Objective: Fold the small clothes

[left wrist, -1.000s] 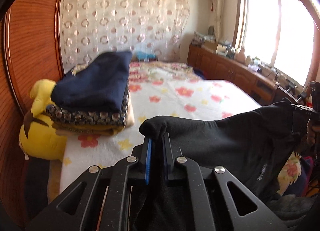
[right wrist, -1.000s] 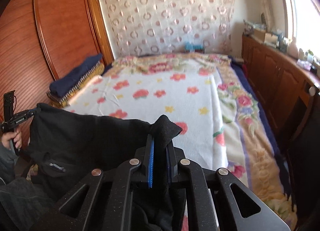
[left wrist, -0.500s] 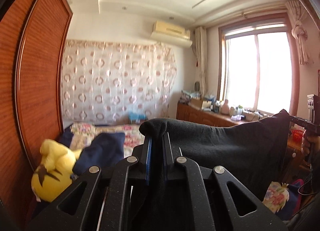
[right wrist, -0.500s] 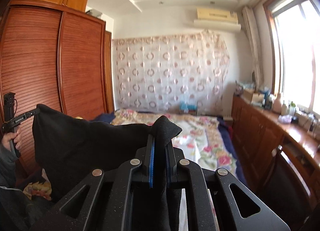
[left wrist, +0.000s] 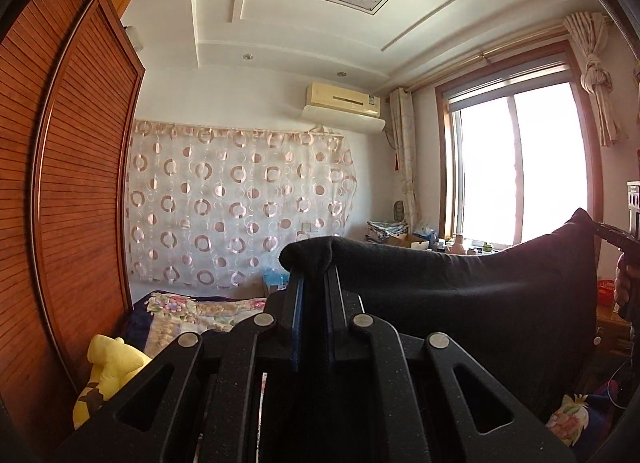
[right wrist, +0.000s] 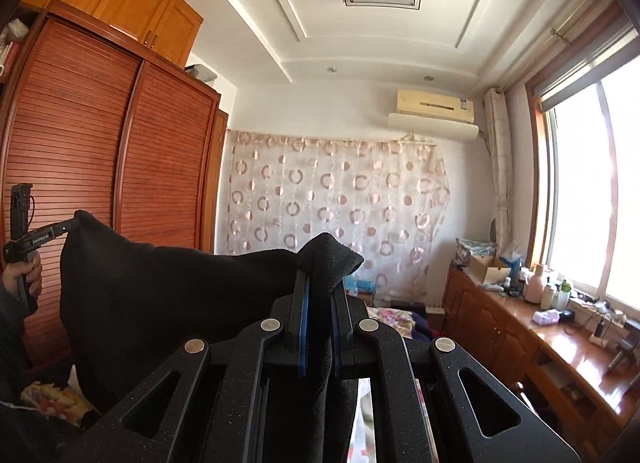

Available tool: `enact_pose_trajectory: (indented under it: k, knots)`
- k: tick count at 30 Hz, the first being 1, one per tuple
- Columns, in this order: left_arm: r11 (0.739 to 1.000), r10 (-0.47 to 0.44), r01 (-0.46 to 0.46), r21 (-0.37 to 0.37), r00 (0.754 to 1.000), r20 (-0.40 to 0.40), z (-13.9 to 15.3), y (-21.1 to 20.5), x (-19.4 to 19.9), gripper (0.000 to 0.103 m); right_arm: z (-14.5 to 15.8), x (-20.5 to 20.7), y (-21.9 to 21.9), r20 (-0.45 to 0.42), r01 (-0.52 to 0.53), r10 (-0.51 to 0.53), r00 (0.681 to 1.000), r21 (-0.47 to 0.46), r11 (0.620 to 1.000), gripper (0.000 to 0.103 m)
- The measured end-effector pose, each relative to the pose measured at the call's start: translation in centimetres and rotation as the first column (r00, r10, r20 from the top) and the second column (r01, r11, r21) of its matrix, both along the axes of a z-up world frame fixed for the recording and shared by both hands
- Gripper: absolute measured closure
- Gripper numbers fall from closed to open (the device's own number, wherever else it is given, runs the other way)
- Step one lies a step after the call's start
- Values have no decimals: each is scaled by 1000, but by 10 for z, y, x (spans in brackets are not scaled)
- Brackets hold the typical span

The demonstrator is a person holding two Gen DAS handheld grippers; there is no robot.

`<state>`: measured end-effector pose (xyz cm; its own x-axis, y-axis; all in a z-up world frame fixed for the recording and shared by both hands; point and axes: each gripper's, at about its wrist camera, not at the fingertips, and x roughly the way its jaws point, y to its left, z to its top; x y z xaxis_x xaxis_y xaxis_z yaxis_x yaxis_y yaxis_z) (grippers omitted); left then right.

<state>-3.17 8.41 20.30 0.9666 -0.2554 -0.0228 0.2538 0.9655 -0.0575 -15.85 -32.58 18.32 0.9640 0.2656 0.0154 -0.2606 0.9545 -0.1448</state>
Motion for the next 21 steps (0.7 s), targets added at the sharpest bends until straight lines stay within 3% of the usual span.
enact_pose_trajectory:
  k: [6, 8, 9, 11, 13, 18, 20, 21]
  knots:
    - [998, 49, -46, 30, 994, -93, -14, -12, 82, 93, -10, 97, 27, -93, 62, -64, 994, -21, 998, 95]
    - [990, 105, -90, 110, 986, -133, -34, -19, 127, 88, -6, 137, 38, -144, 93, -98, 985, -39, 995, 94]
    - [984, 128, -104, 145, 978, -165, -47, -20, 152, 87, -16, 162, 43, -173, 148, -154, 973, -50, 988, 92]
    - [977, 164, -122, 175, 954, -250, -78, -15, 187, 80, -41, 207, 54, -236, 223, -236, 943, -77, 972, 79]
    - [983, 144, -94, 158, 927, -346, -108, -7, 205, 76, -78, 253, 67, -351, 232, -265, 898, -134, 964, 78]
    - [990, 112, -60, 129, 885, -453, -160, 0, 200, 48, -150, 287, 75, -510, 217, -232, 829, -90, 972, 76]
    - [993, 83, -33, 110, 873, -481, -176, -2, 187, 25, -167, 284, 74, -544, 188, -200, 814, -79, 979, 76]
    - [994, 71, -22, 104, 869, -491, -179, -8, 182, 24, -174, 279, 73, -558, 181, -188, 808, -70, 981, 76]
